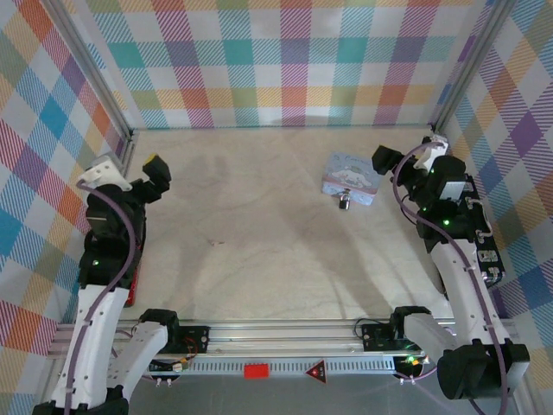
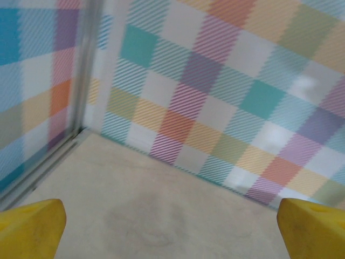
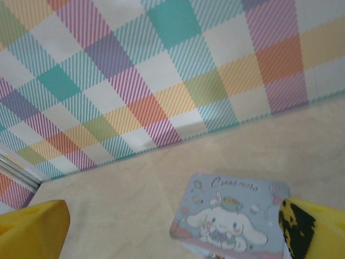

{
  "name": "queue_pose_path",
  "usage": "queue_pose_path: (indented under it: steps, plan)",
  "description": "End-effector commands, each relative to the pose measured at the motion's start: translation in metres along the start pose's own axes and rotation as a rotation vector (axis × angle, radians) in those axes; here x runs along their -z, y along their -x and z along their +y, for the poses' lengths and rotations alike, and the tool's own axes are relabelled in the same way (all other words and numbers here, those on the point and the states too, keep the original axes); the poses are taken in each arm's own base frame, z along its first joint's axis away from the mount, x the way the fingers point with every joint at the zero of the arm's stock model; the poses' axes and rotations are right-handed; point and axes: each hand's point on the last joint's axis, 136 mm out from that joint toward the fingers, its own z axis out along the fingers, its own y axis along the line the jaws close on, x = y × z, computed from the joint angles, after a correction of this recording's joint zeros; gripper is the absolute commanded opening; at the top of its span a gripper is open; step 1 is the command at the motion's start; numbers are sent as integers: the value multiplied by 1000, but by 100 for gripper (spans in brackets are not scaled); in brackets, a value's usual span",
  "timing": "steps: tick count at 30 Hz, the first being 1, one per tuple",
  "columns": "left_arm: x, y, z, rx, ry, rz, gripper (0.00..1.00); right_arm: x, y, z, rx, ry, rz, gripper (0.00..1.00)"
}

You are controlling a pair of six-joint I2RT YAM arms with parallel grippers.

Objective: Unlock a padlock with a key

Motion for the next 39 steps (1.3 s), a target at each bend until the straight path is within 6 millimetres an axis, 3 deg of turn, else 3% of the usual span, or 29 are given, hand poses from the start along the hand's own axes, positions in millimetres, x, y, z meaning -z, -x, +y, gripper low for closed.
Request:
queue_pose_path:
  steps: [1,5,8,10,12,19,22,29,39]
  plan:
    - [20,-46,45,-15,214,211,100,9,-41,-12,-135,-67,181,99]
    - [18,-72,33,-66,176,412,100,24,-46,1,-142,-15,228,99]
    - [10,-115,9,-103,77,692,100,33,-55,11,-172,29,275,99]
    - [11,-149,-13,-124,-44,912,100,38,-63,17,-206,63,307,99]
    - [17,-173,-23,-217,-103,1062,99,39,-74,21,-236,87,334,99]
    - [3,-236,-37,-597,-36,1286,100,36,-109,30,-263,146,395,99]
    - [-6,-260,-32,-781,58,1342,99,36,-115,36,-242,151,408,99]
    - [-22,-298,-7,-915,231,1433,83,33,-121,36,-218,146,426,99]
    - [-32,-350,17,-627,306,1513,67,31,-125,35,-219,149,432,99]
